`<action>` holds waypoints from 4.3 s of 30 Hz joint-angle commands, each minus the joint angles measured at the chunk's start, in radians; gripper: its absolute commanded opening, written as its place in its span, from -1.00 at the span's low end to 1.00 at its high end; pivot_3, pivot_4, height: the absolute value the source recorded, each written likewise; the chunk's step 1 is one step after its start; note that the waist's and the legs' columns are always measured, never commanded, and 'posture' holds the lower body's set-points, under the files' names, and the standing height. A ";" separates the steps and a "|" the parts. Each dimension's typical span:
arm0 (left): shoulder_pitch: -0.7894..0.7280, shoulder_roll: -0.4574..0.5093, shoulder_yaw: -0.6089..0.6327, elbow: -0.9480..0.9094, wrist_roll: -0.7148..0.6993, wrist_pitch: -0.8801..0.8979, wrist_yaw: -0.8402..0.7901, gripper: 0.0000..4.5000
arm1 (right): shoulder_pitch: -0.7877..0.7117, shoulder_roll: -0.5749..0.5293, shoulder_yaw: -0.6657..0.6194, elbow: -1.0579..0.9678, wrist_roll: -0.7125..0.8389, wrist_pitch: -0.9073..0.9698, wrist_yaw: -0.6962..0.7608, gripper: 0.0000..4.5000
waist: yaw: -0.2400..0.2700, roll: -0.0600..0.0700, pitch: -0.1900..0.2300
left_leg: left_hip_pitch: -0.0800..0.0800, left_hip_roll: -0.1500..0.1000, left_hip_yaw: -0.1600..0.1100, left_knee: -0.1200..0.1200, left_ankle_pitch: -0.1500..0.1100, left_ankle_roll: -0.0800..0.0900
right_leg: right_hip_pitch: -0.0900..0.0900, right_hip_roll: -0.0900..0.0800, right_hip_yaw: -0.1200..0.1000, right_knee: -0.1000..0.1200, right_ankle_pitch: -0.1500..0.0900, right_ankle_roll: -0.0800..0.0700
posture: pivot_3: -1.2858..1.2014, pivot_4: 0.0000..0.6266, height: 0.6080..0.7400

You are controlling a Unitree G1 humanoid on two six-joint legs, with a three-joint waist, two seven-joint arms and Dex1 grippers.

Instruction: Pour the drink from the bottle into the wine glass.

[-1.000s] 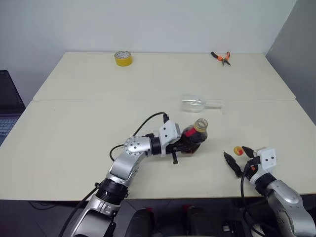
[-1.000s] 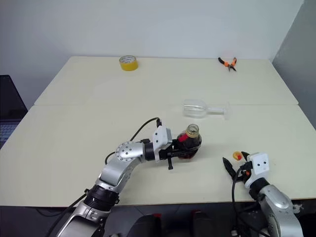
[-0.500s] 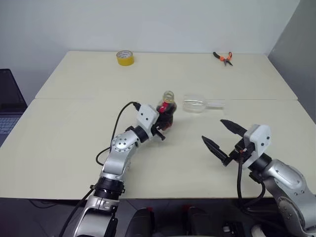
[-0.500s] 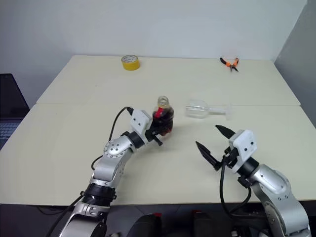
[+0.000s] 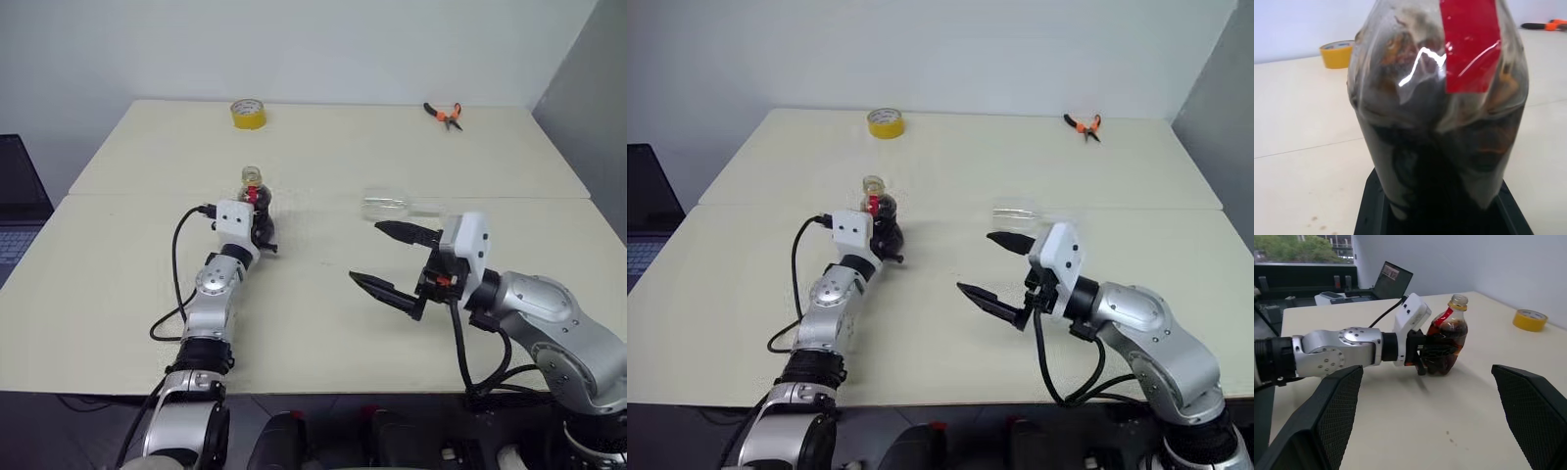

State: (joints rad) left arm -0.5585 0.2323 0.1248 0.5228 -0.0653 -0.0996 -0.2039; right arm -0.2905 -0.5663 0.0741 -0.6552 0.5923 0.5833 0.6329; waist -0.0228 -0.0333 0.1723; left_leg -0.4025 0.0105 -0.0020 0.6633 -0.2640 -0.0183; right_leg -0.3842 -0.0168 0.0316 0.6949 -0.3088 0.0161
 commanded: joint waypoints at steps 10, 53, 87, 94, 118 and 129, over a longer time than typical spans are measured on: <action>-0.130 0.019 0.027 0.254 0.015 -0.173 0.110 -0.72 | -0.050 0.037 0.043 0.017 -0.030 -0.020 0.013 1.00 | -0.001 0.000 0.000 | 0.000 0.000 0.000 0.000 0.000 0.000 | 0.000 0.000 -0.001 0.001 0.000 0.000 | 0.03 -0.52 1.00; 0.341 0.132 -0.254 -0.649 -0.040 0.135 -0.362 0.98 | 0.017 -0.134 0.208 0.387 -0.929 -0.305 -0.334 1.00 | 0.002 0.000 -0.001 | 0.004 0.000 0.001 -0.001 0.000 -0.001 | 0.003 0.000 0.000 -0.001 0.000 0.000 | 0.03 -0.52 1.00; 0.116 0.141 -0.272 -0.496 -0.121 0.147 -0.609 1.00 | -0.608 0.176 0.398 1.497 -1.341 -0.527 -0.661 0.25 | -0.013 0.000 -0.001 | 0.002 0.001 0.006 -0.001 0.001 -0.001 | -0.003 0.000 0.005 0.003 0.000 -0.001 | 0.03 -0.52 1.00; 0.116 0.132 -0.267 -0.496 -0.117 0.151 -0.603 1.00 | -0.638 0.194 0.369 1.503 -1.311 -0.520 -0.687 -0.89 | -0.012 0.000 -0.001 | 0.001 0.001 0.006 -0.001 0.001 -0.001 | -0.003 0.000 0.005 0.003 0.000 -0.001 | 0.03 -0.52 1.00; 0.382 0.428 -0.011 -0.744 -0.489 0.442 -0.826 1.00 | -0.101 0.502 0.054 0.851 -0.477 -0.789 -0.220 -0.93 | -0.011 0.001 0.000 | 0.001 0.002 0.003 -0.002 0.000 0.000 | -0.002 0.000 0.002 0.003 0.000 -0.001 | 0.03 -0.52 1.00; 0.392 0.439 0.014 -0.783 -0.514 0.468 -0.799 1.00 | -0.226 0.589 0.071 1.172 -0.473 -0.964 -0.099 -0.93 | -0.010 0.002 0.000 | 0.002 0.001 0.003 -0.002 0.000 0.000 | -0.003 0.000 0.002 0.003 0.000 -0.001 | 0.03 -0.52 1.00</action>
State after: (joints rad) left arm -0.1563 0.6718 0.1151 -0.2263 -0.5683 0.3801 -1.0110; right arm -0.4951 0.0171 0.1505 0.5114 0.1168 -0.3292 0.5191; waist -0.0328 -0.0318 0.1726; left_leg -0.4010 0.0119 0.0008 0.6618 -0.2638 -0.0186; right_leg -0.3867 -0.0170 0.0338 0.6977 -0.3090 0.0153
